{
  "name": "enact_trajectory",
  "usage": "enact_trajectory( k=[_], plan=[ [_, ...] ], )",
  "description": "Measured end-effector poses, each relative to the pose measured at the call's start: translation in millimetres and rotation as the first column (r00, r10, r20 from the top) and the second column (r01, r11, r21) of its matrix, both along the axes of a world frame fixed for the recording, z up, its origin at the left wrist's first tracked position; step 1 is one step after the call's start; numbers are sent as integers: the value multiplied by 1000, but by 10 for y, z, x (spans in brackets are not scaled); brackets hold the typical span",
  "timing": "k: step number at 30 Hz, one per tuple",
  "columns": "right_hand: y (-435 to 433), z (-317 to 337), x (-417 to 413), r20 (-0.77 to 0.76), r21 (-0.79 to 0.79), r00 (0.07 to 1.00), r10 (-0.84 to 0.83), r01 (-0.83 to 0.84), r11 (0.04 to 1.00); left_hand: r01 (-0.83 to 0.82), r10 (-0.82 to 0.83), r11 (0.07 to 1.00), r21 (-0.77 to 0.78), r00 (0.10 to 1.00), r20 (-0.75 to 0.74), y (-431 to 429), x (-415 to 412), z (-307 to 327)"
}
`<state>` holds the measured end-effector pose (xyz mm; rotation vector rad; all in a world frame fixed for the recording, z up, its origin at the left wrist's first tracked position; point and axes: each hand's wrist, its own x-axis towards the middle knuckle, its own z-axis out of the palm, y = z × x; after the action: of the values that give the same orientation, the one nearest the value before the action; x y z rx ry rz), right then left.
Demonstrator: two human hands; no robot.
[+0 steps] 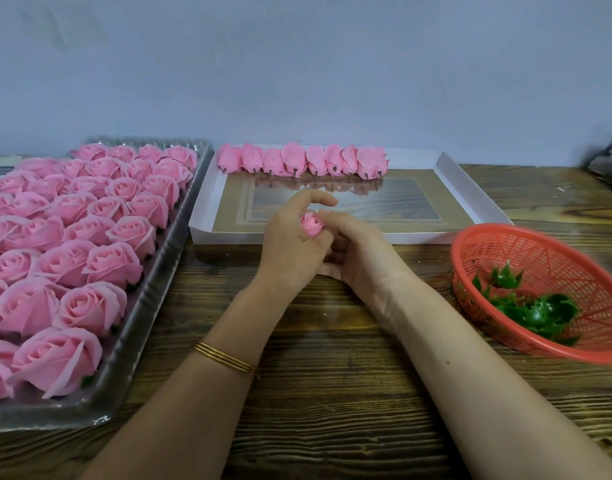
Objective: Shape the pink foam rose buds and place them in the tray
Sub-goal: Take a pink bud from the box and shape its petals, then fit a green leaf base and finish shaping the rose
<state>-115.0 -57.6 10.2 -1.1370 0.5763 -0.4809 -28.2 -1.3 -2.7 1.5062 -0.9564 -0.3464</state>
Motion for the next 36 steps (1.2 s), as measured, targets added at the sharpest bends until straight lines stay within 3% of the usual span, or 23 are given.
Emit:
enact_trajectory(
  k=[11,22,26,36],
  plan=[
    [-140,349,-145,-255,-404,958,-133,19,914,-57,57,997,-43,998,-1,-25,34,19],
    [-492,795,-705,-182,-752,884,-430,157,640,-47,46,998,-42,999,-24,8,32,35],
    [-682,798,-934,-266,-809,798,-540,120,576,-43,41,998,-45,999,-24,14,31,35],
    [-918,682,-1179,-643,-752,494,-585,-262,605,-37,36,998,-52,999,-22,14,43,24]
  ],
)
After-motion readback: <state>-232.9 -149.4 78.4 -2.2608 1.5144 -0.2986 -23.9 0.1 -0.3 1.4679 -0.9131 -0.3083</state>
